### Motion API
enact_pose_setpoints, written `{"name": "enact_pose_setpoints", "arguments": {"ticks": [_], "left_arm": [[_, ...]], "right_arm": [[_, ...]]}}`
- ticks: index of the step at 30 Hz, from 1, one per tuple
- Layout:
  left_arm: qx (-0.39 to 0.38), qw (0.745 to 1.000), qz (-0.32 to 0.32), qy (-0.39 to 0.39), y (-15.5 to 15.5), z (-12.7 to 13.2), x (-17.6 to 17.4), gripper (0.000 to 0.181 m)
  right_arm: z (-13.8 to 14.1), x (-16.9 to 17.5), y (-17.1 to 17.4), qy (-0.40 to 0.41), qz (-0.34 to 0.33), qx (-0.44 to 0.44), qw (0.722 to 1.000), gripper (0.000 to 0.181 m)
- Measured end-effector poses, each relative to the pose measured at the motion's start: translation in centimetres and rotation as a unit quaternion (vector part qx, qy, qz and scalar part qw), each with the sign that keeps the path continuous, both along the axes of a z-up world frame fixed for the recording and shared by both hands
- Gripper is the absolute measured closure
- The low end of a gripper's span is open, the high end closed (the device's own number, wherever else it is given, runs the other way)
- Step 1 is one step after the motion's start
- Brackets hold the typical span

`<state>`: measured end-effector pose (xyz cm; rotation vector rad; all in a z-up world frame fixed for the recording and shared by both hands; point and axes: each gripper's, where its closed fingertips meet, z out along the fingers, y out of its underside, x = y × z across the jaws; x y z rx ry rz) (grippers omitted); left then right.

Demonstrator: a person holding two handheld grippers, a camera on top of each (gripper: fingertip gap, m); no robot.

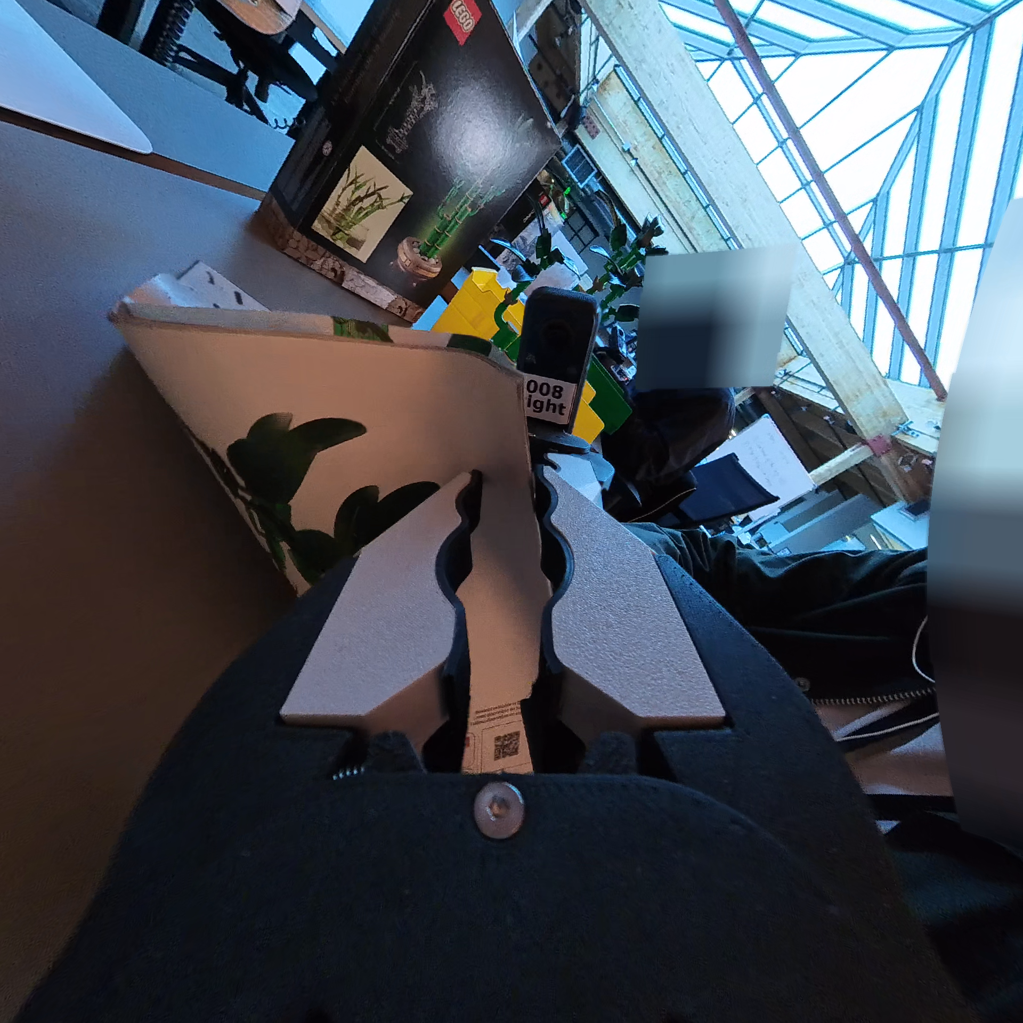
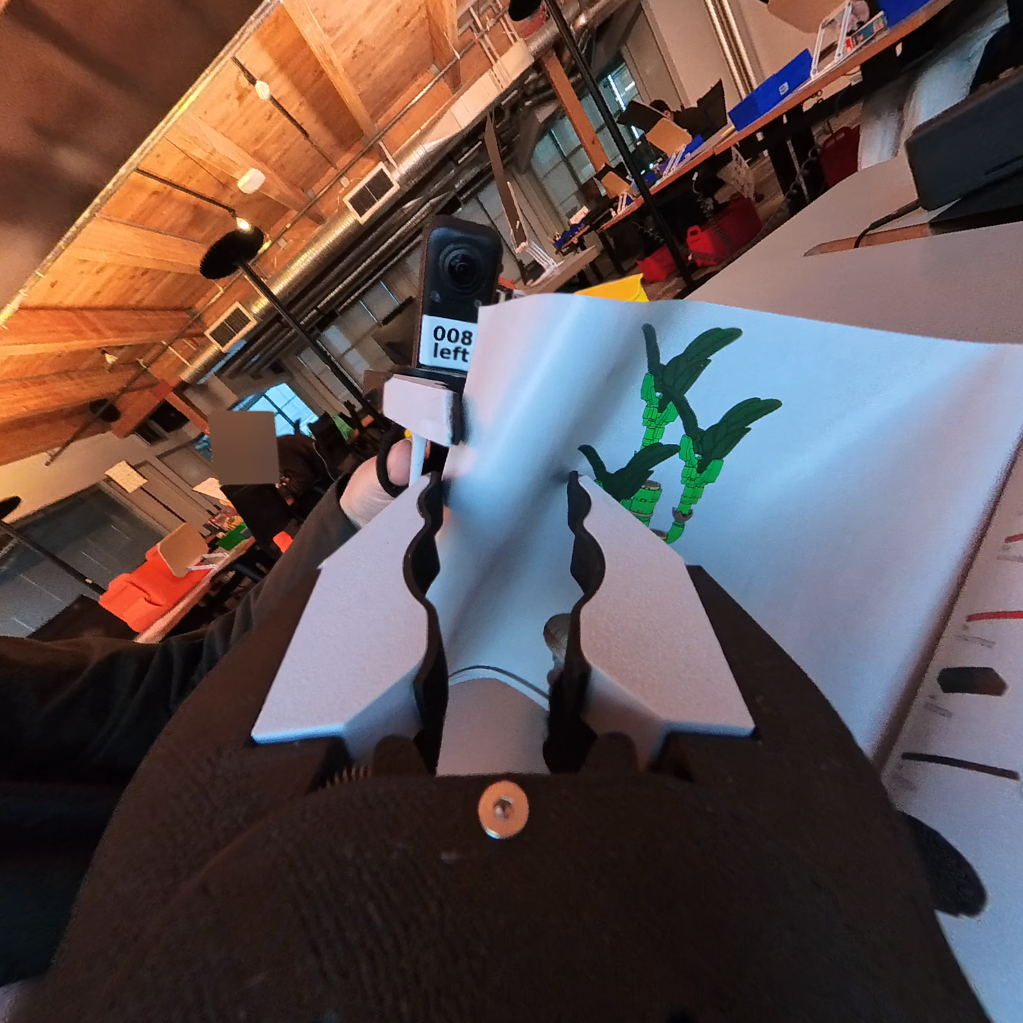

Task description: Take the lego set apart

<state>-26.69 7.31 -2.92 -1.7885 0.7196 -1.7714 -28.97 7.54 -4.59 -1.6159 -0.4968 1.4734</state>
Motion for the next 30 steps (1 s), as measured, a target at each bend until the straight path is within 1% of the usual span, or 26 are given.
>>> {"name": "enact_pose_setpoints", "arguments": {"ticks": [3, 6, 10, 12, 15, 20, 22, 25, 28, 30], "left_arm": [[-0.001, 1.0, 0.003, -0.007, 0.1, 0.3, -0.2, 0.163], [0.002, 1.0, 0.006, -0.015, 0.3, 0.5, -0.5, 0.166], [0.001, 1.0, 0.007, 0.009, 0.4, -0.4, -0.3, 0.17], [-0.001, 1.0, 0.008, 0.02, 0.5, -0.9, -0.4, 0.176], [-0.009, 1.0, 0.018, 0.02, 0.9, -0.9, -0.8, 0.178], [-0.007, 0.999, 0.036, 0.029, 1.5, -1.1, -1.1, 0.179], [-0.006, 0.999, 0.045, 0.029, 1.7, -1.0, -1.3, 0.18], [-0.01, 0.998, 0.054, 0.021, 2.0, -0.8, -1.6, 0.181], [-0.013, 0.998, 0.056, 0.025, 2.1, -1.0, -1.6, 0.181], [-0.014, 0.998, 0.056, 0.027, 2.1, -1.0, -1.6, 0.181]], "right_arm": [[0.3, 0.5, 0.2, 0.024, 0.0, -0.012, 1.0, 0.144], [0.7, 1.2, 0.5, 0.047, -0.001, -0.02, 0.999, 0.157], [0.7, 1.6, 0.7, 0.05, -0.001, -0.023, 0.999, 0.156], [0.7, 1.7, 0.7, 0.046, -0.002, -0.024, 0.999, 0.153], [0.6, 2.0, 0.9, 0.033, -0.011, -0.025, 0.999, 0.147], [-0.5, 2.5, 1.0, -0.034, -0.029, -0.024, 0.999, 0.146], [-0.7, 2.5, 0.8, -0.06, -0.035, -0.024, 0.997, 0.139], [-0.6, 2.2, 0.3, -0.111, -0.046, 0.003, 0.993, 0.134], [-1.4, 1.9, -0.4, -0.196, -0.065, 0.038, 0.978, 0.127], [-1.4, 1.6, -1.3, -0.244, -0.07, 0.068, 0.965, 0.114]]}}
